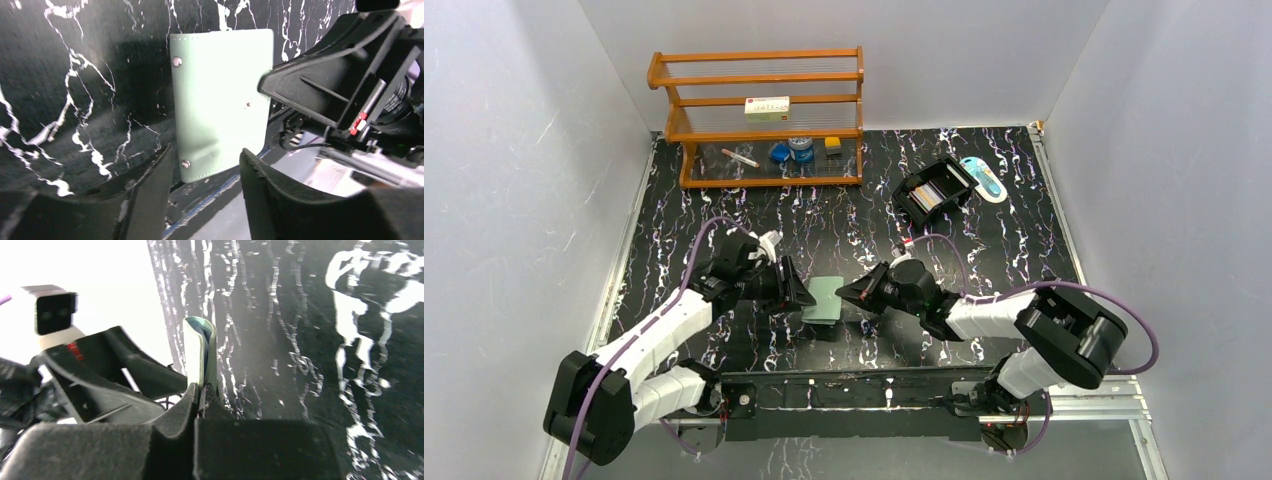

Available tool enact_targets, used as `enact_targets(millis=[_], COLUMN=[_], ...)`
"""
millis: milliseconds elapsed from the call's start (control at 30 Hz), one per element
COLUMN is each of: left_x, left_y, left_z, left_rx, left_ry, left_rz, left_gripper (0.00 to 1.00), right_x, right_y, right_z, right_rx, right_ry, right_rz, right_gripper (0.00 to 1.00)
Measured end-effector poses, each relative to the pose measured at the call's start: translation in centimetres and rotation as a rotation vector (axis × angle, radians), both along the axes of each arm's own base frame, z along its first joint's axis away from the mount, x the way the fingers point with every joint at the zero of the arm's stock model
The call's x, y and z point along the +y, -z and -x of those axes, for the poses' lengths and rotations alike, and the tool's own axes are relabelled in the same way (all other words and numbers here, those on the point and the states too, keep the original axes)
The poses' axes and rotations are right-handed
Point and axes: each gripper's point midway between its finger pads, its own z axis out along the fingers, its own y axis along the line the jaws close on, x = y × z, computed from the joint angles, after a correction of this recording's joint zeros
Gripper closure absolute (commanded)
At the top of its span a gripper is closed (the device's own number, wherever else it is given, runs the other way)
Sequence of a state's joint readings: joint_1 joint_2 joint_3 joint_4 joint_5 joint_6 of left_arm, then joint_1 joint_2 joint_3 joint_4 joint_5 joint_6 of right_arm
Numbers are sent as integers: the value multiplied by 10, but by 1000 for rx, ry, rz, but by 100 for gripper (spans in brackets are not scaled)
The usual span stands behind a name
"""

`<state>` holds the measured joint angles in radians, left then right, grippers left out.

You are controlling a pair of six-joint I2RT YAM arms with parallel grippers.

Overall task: Put the credit cards into the card holder
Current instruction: Close the card holder at the center of the board.

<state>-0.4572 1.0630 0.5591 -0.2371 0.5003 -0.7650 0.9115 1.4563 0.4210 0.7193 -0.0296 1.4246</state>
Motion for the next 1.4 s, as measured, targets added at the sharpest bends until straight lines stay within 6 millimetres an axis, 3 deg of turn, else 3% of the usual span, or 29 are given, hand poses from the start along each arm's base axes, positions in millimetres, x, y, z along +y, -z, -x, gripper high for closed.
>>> enact_targets(millis=[133,333,700,1200,1267,1300,1400], left_x=[-1,-34,-57,-67,-67,-67,-64], left_y=[-11,-26,-32,11,14,15,16], left_z=[-9,4,-6,-2,-4,-4,-8], left_rx=[-137,-383,-653,-762,-772,-778,-793], left_ry=[81,299,410,576,579,580,570], left_rz=[-74,-160,-219,-385,-407,-419,-452], left_gripper=[60,58,43,38,43,50,82], right_x=[-12,-21,-29,-25,-24,-24,-23], right_y=[14,16,21,29,28,27,28], right_z=[-1,-13,-14,-12,-12,-12,-12], right_rx=[80,144,210,263,264,263,263], right_ry=[60,147,205,208,208,206,204], right_rz=[78,188,233,224,218,216,213], right_gripper=[99,99,99,99,99,99,88])
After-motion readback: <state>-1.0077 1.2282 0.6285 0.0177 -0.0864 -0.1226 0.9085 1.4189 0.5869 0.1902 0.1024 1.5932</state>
